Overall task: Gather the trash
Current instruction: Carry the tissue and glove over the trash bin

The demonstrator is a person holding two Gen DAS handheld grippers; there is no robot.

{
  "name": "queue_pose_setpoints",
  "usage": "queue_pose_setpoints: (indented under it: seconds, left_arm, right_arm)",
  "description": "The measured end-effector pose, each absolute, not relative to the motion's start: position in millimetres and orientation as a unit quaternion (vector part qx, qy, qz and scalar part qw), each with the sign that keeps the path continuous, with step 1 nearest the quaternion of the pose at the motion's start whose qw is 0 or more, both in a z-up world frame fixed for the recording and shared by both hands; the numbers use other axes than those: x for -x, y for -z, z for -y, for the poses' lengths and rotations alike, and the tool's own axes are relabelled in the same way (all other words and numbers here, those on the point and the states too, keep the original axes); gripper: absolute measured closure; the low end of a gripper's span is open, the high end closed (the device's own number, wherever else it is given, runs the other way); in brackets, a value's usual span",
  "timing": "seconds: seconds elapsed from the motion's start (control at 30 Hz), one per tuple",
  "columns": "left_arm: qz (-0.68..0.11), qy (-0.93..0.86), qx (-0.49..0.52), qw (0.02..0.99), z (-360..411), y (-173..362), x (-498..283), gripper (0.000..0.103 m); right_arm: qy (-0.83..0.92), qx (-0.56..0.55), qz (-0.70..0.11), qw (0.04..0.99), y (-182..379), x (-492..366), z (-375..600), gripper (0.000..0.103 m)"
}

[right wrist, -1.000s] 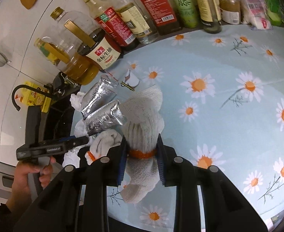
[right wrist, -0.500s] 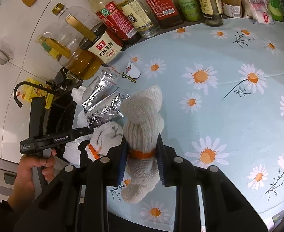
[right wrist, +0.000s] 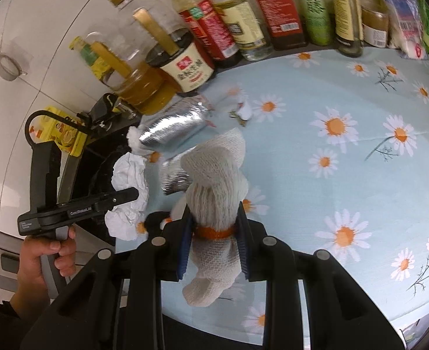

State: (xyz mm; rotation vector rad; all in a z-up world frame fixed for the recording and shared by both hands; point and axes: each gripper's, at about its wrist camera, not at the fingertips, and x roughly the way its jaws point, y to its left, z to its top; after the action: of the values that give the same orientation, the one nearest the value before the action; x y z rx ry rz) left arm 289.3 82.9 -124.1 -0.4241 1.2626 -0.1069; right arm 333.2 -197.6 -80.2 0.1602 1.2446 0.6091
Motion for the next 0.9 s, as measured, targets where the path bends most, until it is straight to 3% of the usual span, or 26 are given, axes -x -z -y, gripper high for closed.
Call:
queue_pose_setpoints:
  seconds: [0.9]
  left_arm:
    - [-0.517, 0.034, 0.230, 0.824, -227, 69, -229, 0.081]
  right_arm:
    - [-0.349, -0.021, -0.559, 0.752, 70, -297, 17, 0.074]
